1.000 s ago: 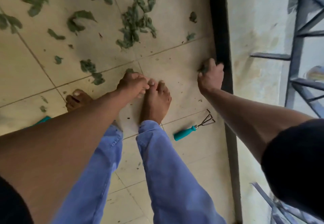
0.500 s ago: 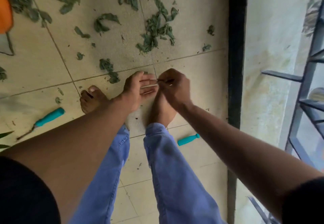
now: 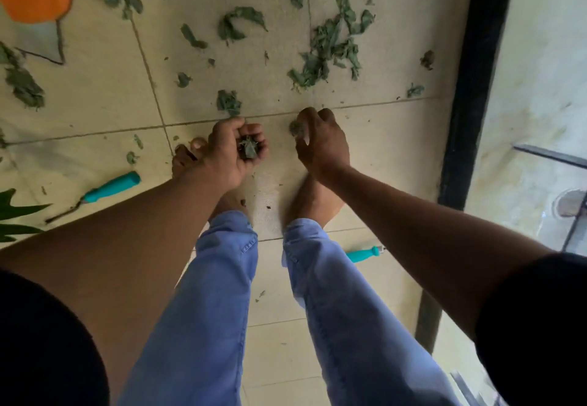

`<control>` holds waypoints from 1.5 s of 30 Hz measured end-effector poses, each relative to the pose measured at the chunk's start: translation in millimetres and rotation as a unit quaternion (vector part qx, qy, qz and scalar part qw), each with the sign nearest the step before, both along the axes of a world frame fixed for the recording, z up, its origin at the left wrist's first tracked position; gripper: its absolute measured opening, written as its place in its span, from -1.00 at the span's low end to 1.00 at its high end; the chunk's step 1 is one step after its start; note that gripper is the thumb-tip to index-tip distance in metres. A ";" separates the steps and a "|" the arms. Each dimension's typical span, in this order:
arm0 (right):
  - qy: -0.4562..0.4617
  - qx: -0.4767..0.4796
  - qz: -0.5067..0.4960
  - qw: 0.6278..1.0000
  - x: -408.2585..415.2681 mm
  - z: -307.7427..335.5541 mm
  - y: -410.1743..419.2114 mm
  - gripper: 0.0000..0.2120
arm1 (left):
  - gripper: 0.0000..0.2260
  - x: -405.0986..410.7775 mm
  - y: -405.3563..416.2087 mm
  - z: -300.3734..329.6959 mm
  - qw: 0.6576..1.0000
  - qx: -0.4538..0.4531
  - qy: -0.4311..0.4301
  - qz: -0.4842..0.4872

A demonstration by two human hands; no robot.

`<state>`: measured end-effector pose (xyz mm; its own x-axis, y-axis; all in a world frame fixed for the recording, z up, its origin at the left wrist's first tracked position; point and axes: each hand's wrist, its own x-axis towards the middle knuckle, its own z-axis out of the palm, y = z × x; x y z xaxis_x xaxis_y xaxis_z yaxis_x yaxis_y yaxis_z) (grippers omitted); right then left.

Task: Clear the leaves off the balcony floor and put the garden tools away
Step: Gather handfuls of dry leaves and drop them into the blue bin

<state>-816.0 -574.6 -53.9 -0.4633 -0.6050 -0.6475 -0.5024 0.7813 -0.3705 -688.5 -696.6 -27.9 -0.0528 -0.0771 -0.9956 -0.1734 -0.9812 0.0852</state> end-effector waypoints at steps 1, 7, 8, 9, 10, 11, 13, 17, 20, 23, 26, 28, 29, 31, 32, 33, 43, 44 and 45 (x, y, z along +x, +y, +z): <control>-0.004 0.014 0.020 1.000 2.0 -6.8 -2.3 -0.62 | -0.63 4.6 -1.5 -0.7 1.000 0.002 0.004 0.000; -0.013 0.021 0.007 1.000 10.5 -16.0 -17.1 -0.76 | -0.68 30.1 1.9 -1.6 1.000 0.001 0.010 -0.013; -0.014 0.003 -0.003 1.000 12.1 -12.1 -20.5 -0.82 | -0.69 32.5 2.8 0.1 1.000 0.002 0.011 -0.008; -0.018 -0.026 -0.015 0.999 15.6 -6.7 -24.7 -0.87 | -0.69 34.8 3.9 2.0 1.000 0.003 0.011 -0.005; -0.023 -0.061 -0.022 0.998 20.4 1.0 -29.7 -0.90 | -0.69 36.7 4.4 4.0 1.000 0.006 0.011 -0.004; -0.029 -0.098 -0.020 0.995 26.5 11.6 -35.9 -0.91 | -0.70 38.3 4.2 5.8 1.000 0.007 0.014 -0.004; -0.053 -0.152 0.000 0.987 40.8 33.6 -47.1 -0.89 | -0.73 40.5 2.7 8.2 1.000 -0.004 0.023 -0.005; -0.118 -0.162 0.063 0.978 65.8 60.1 -61.7 -0.87 | -0.74 44.7 -7.4 8.7 0.997 -0.050 0.048 0.015; -0.100 -0.197 0.045 0.974 66.7 58.7 -70.8 -0.79 | -0.74 51.5 -16.9 6.8 0.994 -0.061 0.063 0.066; -0.015 -0.164 0.073 0.984 56.1 39.7 -81.5 -0.61 | -0.70 63.7 -22.5 -1.4 0.988 -0.034 0.039 0.145; 0.015 -0.060 0.191 0.980 50.2 16.6 -89.6 -0.40 | -0.70 78.3 -23.8 -9.2 0.985 -0.036 0.009 0.171; 0.020 -0.043 0.256 0.965 50.5 4.5 -92.8 -0.22 | -0.74 86.5 -23.7 -10.5 0.985 -0.035 0.001 0.170; 0.026 -0.041 0.284 0.958 51.2 -1.4 -94.5 -0.13 | -0.74 90.2 -23.2 -11.4 0.986 -0.034 -0.001 0.161; 0.044 -0.035 0.331 0.942 54.4 -9.9 -98.9 -0.03 | -0.74 96.2 -22.4 -12.7 0.990 -0.028 0.001 0.142; 0.051 -0.034 0.344 0.937 56.7 -13.2 -101.1 -0.04 | -0.74 98.6 -22.0 -13.3 0.991 -0.024 0.003 0.135; 0.054 -0.037 0.350 0.935 58.8 -15.3 -103.3 -0.07 | -0.75 100.4 -21.5 -13.8 0.991 -0.020 0.004 0.130; 0.011 -0.057 0.312 0.948 60.5 -25.4 -106.8 -0.68 | -0.73 98.9 -22.8 -8.9 0.993 -0.017 0.014 0.120; 0.005 -0.056 0.286 0.957 58.2 -25.2 -104.4 -0.72 | -0.72 98.5 -21.7 -9.2 0.993 -0.014 0.007 0.117; -0.003 -0.059 0.252 0.966 55.8 -23.8 -102.5 -0.74 | -0.70 97.4 -20.4 -9.2 0.993 -0.011 0.000 0.117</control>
<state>-760.2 -677.1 -77.7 -0.0876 -0.8221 -0.5625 -0.8059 0.3904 -0.4450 -591.1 -717.0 -37.0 -0.0314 -0.1095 -0.9935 0.0586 -0.9925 0.1075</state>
